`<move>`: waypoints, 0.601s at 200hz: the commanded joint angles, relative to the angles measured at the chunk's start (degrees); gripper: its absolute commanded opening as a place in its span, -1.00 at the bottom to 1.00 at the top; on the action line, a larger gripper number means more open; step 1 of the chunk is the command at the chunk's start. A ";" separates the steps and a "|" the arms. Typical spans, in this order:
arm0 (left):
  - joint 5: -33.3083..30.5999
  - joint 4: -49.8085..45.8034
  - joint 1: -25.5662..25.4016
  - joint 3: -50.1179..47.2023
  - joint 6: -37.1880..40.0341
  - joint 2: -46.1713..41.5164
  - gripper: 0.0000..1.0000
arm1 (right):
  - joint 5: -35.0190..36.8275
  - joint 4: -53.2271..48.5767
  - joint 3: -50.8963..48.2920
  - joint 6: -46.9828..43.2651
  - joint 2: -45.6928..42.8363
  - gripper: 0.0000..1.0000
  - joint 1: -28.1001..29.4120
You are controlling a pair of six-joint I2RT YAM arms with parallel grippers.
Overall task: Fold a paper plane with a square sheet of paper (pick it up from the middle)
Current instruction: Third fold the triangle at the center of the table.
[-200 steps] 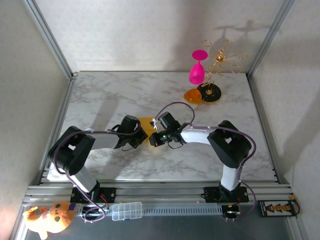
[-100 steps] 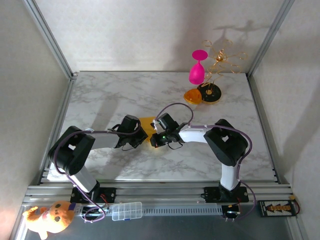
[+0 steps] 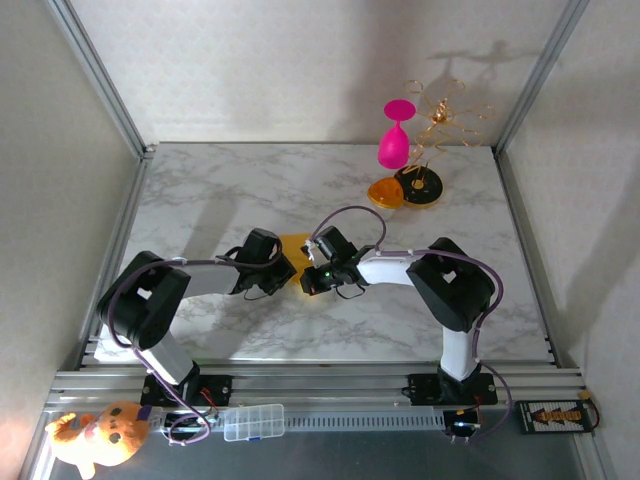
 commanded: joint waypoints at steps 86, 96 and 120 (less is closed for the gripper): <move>-0.86 -1.67 0.81 2.25 15.62 -5.63 -0.71 | 3.90 -5.93 0.82 -0.53 2.30 -0.95 0.41; -1.16 -1.77 0.85 1.83 16.79 -5.68 -0.73 | 3.90 -6.00 0.99 -0.35 2.48 -0.95 0.36; -1.19 -1.82 0.93 1.83 19.15 -4.66 -0.77 | 3.54 -6.43 1.23 -0.61 2.84 -0.95 0.41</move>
